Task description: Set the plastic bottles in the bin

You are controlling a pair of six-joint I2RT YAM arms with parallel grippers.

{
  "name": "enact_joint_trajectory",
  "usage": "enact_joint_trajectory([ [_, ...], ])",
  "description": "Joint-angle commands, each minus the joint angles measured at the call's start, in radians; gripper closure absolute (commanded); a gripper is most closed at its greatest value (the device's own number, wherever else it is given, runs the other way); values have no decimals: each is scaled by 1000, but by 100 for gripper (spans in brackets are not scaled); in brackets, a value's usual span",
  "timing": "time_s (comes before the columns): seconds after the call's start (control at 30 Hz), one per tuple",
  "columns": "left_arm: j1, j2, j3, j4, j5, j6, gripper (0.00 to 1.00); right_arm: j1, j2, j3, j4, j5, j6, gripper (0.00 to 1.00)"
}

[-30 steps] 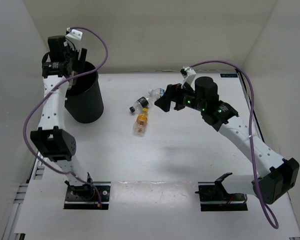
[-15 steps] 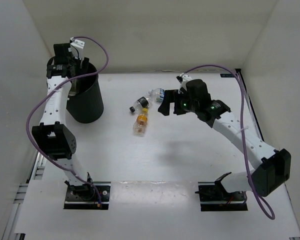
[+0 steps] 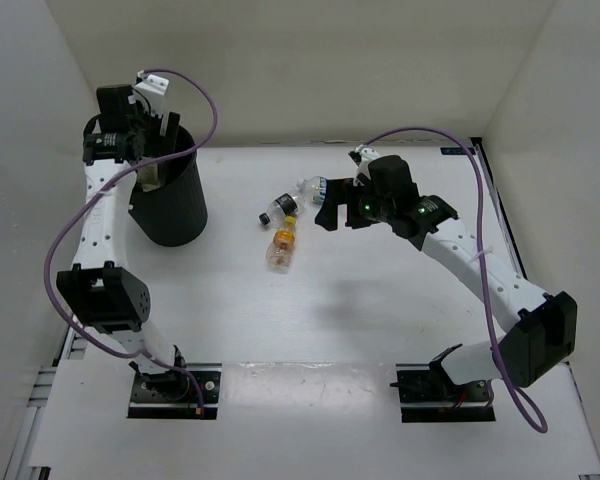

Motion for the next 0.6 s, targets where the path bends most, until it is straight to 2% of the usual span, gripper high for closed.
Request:
enact_joint_trajectory([
  [0.0, 61, -38, 44, -62, 233, -73, 1, 1, 0, 43, 7, -15, -14, 0],
  [0.03, 81, -11, 71, -94, 314, -93, 1, 1, -9, 43, 7, -15, -14, 0],
  [0.07, 94, 65, 172, -143, 324, -120, 1, 1, -9, 43, 7, -15, -14, 0],
  [0.1, 95, 109, 229, -247, 310, -120, 1, 1, -9, 43, 7, -15, -14, 0],
  [0.17, 95, 176, 347, -320, 206, -130, 1, 1, -18, 33, 7, -15, -23, 0],
  [0.27, 73, 168, 305, -297, 129, -90, 1, 1, -27, 21, 7, -15, -24, 0],
  [0.37, 29, 51, 45, -135, -31, 13, 1, 1, -37, 12, 7, -15, -24, 0],
  [0.4, 19, 51, 44, -134, -42, 13, 1, 1, -37, 12, 7, -15, -24, 0],
  [0.5, 67, 10, 90, -174, 113, -34, 1, 1, -37, 12, 7, -15, -24, 0],
  [0.57, 67, -21, 72, -128, 120, -56, 1, 1, -37, 12, 7, -15, -24, 0],
])
